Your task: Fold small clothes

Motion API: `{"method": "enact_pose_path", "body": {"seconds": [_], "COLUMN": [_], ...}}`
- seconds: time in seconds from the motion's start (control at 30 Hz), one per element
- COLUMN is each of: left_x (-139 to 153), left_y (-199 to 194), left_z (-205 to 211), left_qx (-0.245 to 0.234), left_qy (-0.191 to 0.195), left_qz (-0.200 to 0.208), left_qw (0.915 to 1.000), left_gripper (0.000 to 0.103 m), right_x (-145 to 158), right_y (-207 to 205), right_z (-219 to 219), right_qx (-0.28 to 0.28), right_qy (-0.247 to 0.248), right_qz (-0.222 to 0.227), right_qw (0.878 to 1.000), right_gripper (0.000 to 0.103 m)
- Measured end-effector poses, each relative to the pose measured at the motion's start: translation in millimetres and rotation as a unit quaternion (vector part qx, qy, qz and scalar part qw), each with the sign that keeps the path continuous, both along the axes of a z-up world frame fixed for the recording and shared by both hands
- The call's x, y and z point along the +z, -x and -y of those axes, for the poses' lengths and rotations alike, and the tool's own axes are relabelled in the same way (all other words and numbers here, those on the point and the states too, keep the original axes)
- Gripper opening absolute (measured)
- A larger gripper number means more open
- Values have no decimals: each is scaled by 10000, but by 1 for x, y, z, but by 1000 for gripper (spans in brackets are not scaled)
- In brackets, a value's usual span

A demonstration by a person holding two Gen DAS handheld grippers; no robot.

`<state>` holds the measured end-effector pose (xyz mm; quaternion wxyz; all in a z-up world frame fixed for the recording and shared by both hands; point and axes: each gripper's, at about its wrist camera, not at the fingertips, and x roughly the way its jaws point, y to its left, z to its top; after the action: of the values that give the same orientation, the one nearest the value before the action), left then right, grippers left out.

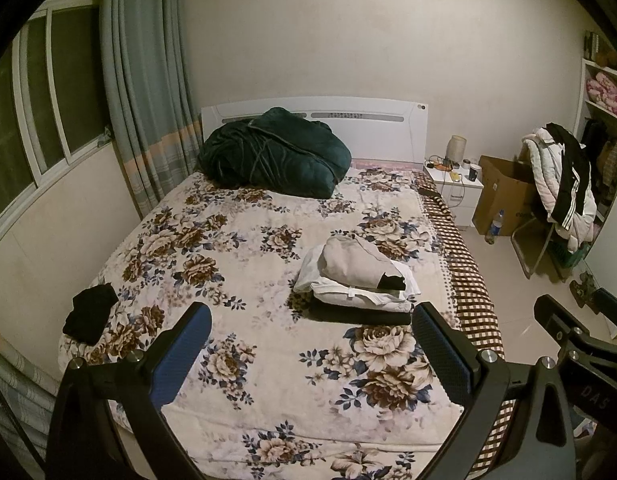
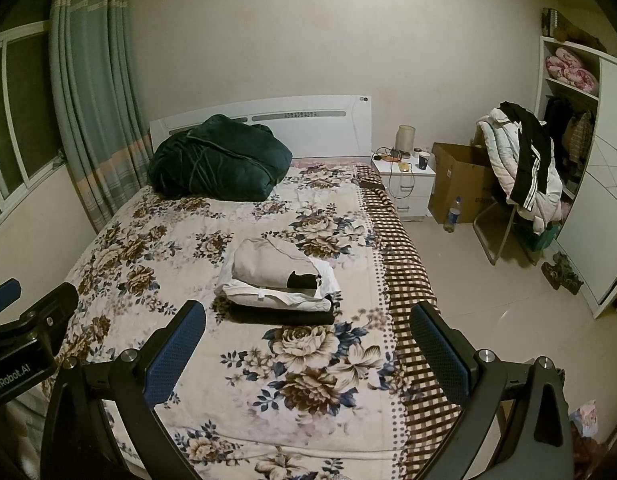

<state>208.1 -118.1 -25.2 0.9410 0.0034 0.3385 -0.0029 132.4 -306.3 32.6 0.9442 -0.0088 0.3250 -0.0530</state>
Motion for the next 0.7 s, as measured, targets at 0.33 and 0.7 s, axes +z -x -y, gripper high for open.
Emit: {"method": "enact_pose_path", "body": {"seconds": [0.33,0.7], "left_x": [2,3], "left_y": [-2,-3], "left_z": [1,1], "left_qx": [8,11], "left_qy": [-19,-23], "left_qz": [17,21], "left_qw": [10000,10000], "left_gripper": [103,103], "right_x": [-1,-1], "right_y": [0,0], "right_z": [0,1], "right_qx": [-4,6], "right_qy": [-7,-8], "right_qz": [-6,-8], "right_qw": [10000,10000], "right_gripper": [103,103]}}
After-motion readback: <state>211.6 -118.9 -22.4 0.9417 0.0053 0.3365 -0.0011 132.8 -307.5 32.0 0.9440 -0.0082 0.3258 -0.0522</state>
